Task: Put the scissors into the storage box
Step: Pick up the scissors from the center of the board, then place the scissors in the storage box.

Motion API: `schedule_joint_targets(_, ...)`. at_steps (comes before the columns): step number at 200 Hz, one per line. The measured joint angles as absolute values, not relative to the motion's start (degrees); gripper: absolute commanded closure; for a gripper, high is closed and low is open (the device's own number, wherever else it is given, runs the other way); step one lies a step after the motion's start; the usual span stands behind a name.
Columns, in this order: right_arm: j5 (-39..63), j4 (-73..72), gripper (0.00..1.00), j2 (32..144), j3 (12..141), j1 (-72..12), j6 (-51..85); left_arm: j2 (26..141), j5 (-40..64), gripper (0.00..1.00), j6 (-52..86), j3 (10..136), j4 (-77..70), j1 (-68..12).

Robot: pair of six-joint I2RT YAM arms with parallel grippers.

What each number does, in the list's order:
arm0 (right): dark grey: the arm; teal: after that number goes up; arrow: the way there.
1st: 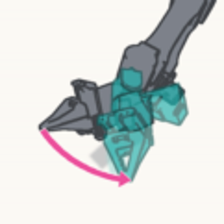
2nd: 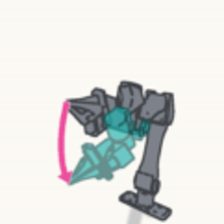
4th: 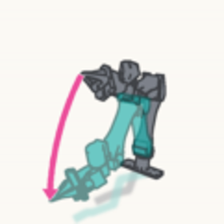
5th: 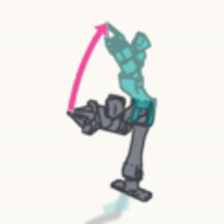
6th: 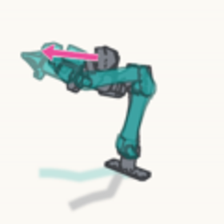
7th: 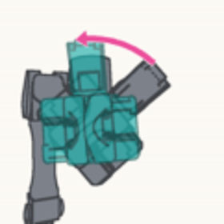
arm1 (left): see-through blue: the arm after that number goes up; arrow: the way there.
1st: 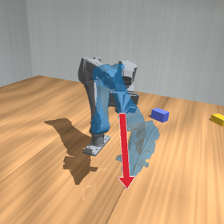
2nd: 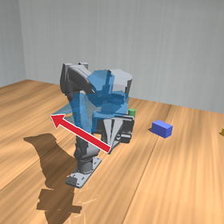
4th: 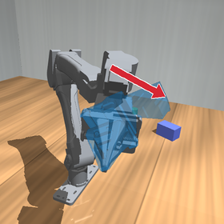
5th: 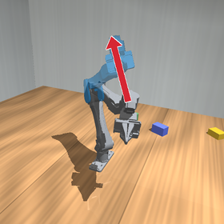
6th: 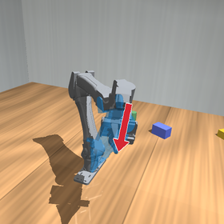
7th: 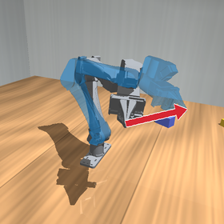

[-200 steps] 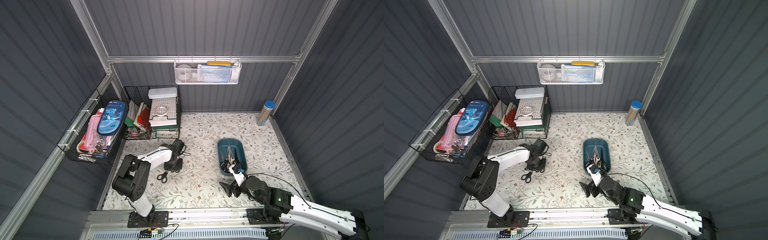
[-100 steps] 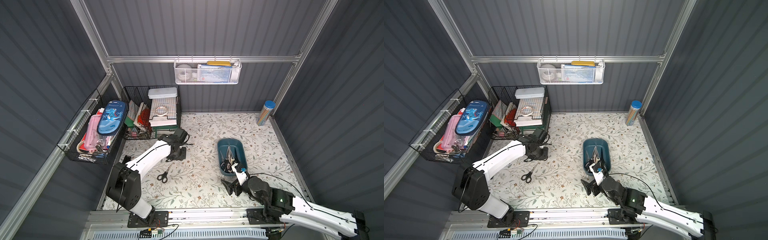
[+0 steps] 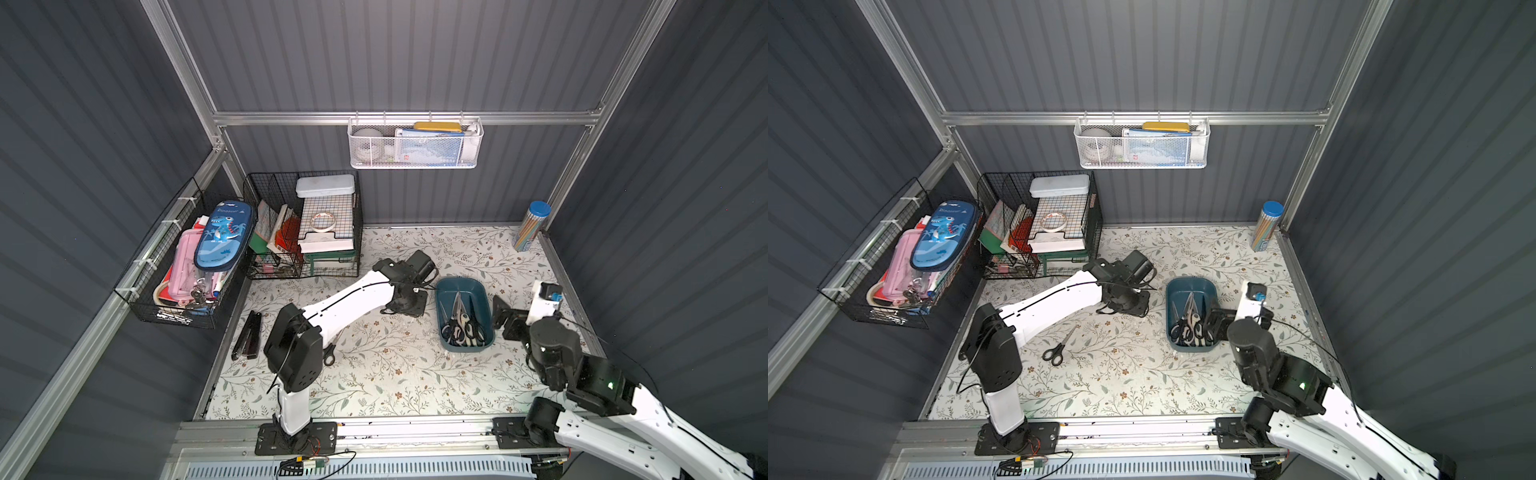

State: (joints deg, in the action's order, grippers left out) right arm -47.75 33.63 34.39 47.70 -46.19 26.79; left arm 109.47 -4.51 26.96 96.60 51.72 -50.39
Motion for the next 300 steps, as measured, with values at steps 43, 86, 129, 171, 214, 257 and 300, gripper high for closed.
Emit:
schedule_joint_targets(43,-43.83,38.63,0.01,37.23,48.34,-38.26,29.30,119.50,-0.47,1.00,28.49,109.47,51.33,-56.64)
schedule_joint_targets(86,-38.44,35.22,0.01,34.04,40.42,-37.95,28.23,126.15,3.51,1.00,30.96,113.86,49.95,-60.40)
schedule_joint_targets(129,-33.93,33.43,0.01,26.55,34.22,-37.93,25.41,129.43,4.58,1.00,31.73,114.72,49.52,-60.71)
schedule_joint_targets(171,-29.63,31.81,0.01,20.21,26.98,-37.91,24.43,130.80,4.89,0.67,32.69,116.27,47.62,-60.64)
schedule_joint_targets(214,-23.99,29.71,0.01,11.29,18.22,-37.93,24.58,130.39,3.77,0.39,33.12,115.07,42.09,-60.45)
schedule_joint_targets(257,-21.85,28.16,0.01,1.78,14.94,-37.93,23.81,125.58,-0.86,0.34,30.22,110.37,38.22,-60.20)
schedule_joint_targets(300,-17.41,24.51,0.01,6.59,14.68,-37.91,21.67,109.32,-11.38,0.32,25.15,95.94,33.76,-59.29)
